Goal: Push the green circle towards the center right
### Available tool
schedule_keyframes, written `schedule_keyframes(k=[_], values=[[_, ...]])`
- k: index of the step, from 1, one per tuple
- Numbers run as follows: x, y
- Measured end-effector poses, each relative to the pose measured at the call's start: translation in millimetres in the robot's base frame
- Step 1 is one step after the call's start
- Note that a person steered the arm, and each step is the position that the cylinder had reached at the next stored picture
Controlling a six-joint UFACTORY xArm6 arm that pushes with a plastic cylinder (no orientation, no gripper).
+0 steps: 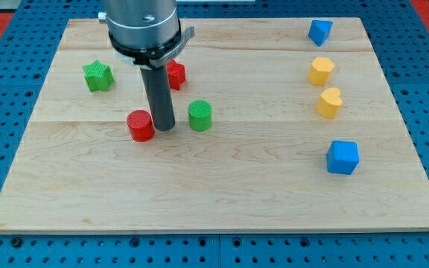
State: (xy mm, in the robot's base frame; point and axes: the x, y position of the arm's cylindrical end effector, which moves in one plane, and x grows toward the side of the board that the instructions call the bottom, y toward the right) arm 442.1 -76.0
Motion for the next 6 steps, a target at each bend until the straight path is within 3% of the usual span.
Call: schedule_keyframes(k=[6], values=[[-9, 108]])
